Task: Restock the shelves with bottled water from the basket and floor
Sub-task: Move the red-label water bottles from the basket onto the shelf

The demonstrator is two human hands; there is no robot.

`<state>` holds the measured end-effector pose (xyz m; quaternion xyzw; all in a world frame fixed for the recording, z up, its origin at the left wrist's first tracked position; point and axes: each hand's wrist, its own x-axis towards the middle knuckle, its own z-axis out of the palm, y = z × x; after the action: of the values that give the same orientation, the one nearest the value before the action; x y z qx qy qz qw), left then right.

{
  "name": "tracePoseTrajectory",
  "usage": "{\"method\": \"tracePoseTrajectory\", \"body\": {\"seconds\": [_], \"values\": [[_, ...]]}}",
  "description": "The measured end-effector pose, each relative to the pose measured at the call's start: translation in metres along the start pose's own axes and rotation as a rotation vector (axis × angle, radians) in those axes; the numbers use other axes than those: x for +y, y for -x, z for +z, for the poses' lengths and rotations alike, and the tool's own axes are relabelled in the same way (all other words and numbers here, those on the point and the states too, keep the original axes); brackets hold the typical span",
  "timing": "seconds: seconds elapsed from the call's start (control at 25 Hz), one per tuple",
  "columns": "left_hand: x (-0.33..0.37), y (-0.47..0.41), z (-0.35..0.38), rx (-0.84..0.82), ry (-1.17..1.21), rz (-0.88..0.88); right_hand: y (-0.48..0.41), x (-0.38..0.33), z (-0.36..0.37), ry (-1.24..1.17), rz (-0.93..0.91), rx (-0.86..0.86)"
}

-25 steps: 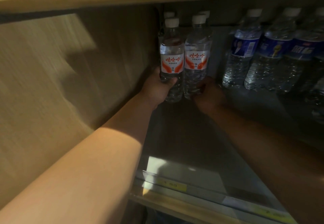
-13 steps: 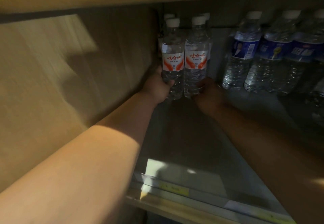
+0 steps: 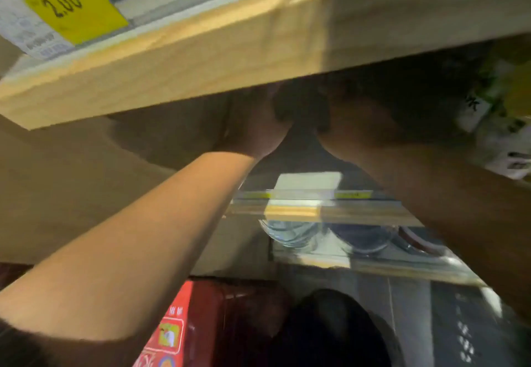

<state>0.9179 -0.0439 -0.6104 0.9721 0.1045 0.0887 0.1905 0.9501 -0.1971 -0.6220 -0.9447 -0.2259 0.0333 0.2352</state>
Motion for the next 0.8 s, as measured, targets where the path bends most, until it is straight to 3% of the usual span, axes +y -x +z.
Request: {"method": "tracePoseTrajectory", "body": {"seconds": [0.24,0.4,0.52,0.8], "values": [[0.095,0.063,-0.006,-0.314,-0.106,0.195,0.113,0.046,-0.038,-0.175,0.166,0.066],[0.141,0.096,-0.009,-0.438,-0.195,0.389,0.179,0.062,-0.072,-0.099,0.235,0.052],[0.173,0.117,-0.009,-0.498,-0.134,0.489,0.227,0.075,-0.096,-0.082,0.381,-0.010],[0.259,0.176,0.016,-0.762,-0.190,0.723,0.339,0.110,-0.132,-0.169,0.723,0.041]]}}
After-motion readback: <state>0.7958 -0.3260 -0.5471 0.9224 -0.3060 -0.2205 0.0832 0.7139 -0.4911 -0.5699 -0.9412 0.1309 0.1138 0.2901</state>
